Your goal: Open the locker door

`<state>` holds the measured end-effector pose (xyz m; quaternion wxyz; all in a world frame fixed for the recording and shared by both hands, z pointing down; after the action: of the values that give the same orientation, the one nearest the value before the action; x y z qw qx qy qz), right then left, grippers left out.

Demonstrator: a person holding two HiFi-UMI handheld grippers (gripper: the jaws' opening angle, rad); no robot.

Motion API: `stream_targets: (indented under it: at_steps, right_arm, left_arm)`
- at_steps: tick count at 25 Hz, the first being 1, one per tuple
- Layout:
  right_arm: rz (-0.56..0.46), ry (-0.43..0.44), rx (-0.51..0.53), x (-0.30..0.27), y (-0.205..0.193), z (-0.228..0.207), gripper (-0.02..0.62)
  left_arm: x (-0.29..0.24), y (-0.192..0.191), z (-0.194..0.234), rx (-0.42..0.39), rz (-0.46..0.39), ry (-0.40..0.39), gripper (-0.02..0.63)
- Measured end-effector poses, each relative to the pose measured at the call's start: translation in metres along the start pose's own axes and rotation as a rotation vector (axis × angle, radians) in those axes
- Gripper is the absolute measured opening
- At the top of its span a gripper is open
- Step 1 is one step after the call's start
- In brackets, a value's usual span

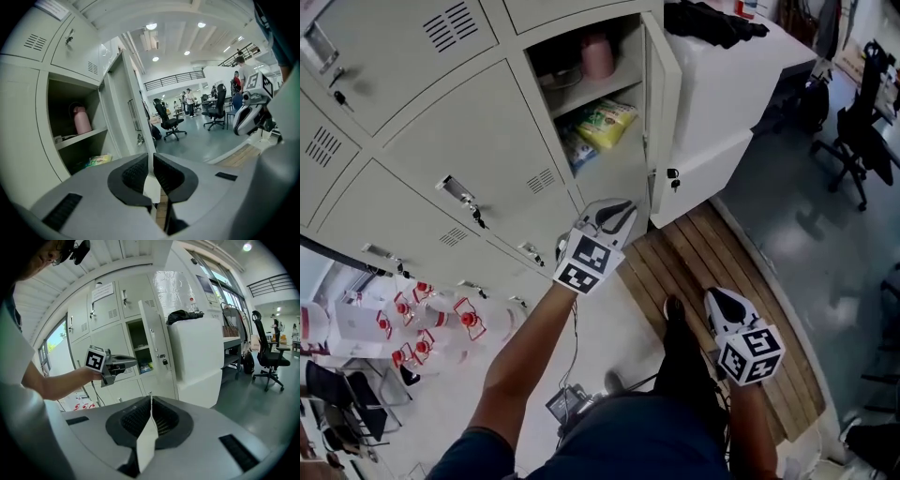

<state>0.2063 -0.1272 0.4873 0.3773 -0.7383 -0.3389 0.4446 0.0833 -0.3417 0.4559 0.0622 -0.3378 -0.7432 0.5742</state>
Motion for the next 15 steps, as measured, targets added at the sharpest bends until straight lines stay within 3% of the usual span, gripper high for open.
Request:
stream_targets:
  at_steps: [15]
  right_arm:
    - [0.003,0.056,0.086,-0.016,0.021,0.056,0.037]
  left_arm:
    - [0.129,-0.02,0.025,0.017,-0.025,0.049,0.048]
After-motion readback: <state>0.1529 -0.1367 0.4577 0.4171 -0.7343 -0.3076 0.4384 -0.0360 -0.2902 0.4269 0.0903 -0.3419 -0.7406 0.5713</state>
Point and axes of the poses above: the fingertips, and each gripper's own axes: x backward along the fingers, z to its left, y out of its top, the point moved 4 cm from there along x, backward along the fingers, and after that the axes turned 10 degrees about y, right-handed, at the moved point
